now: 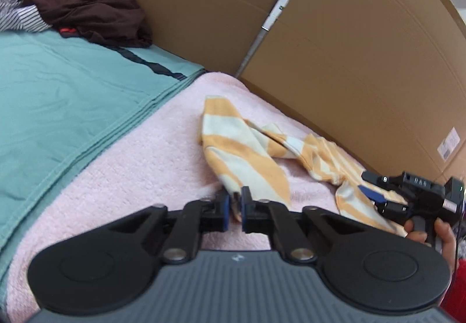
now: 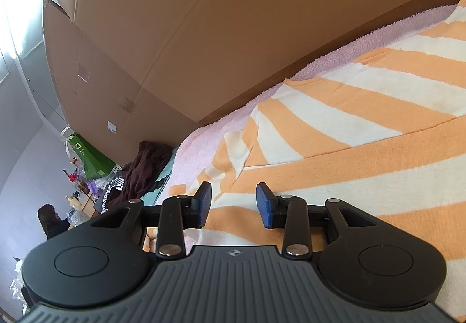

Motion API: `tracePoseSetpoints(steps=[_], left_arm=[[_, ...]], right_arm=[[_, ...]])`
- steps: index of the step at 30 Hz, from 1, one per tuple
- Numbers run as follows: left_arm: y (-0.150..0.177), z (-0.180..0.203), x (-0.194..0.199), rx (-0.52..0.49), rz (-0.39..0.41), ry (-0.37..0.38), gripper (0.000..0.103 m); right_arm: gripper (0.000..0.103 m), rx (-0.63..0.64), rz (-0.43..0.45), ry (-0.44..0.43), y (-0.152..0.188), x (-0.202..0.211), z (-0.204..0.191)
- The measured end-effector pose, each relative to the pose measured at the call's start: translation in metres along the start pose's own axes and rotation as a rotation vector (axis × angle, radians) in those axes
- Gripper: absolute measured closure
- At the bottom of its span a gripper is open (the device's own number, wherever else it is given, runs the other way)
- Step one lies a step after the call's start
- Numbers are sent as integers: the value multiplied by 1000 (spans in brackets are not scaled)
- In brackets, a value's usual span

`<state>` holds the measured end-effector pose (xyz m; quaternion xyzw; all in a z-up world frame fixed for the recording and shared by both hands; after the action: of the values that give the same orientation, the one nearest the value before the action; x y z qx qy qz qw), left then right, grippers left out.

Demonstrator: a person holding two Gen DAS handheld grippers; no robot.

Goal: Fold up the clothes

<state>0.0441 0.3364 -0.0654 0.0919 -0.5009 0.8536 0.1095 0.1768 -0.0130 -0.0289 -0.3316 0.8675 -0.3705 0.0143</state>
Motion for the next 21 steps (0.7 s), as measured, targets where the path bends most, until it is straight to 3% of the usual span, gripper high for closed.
tracePoseSetpoints(steps=[7, 13, 17, 21], left_arm=[[-87, -19, 15, -138, 174, -111, 101], [-152, -28, 34, -370, 284, -225, 101], [-150, -33, 43, -468, 288, -258, 101], [-108, -49, 49, -560, 219, -280, 101]], right_arm=[[67, -1, -1, -2, -1, 2, 1], [67, 1, -3, -4, -1, 2, 1], [66, 0, -2, -3, -2, 2, 1], [66, -1, -1, -3, -2, 2, 1]])
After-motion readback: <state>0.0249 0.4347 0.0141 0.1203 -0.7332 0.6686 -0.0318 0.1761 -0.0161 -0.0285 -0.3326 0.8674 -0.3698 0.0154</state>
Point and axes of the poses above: each gripper's, at about its wrist camera, not at the fingertips, and x roughly against the way its jaws point, z to its right, y to its underside, the point moved 9 cm from there along -x, roughly the way its jaws point, and after that the axes turned 10 degrees about z, right-handed, at the moved point
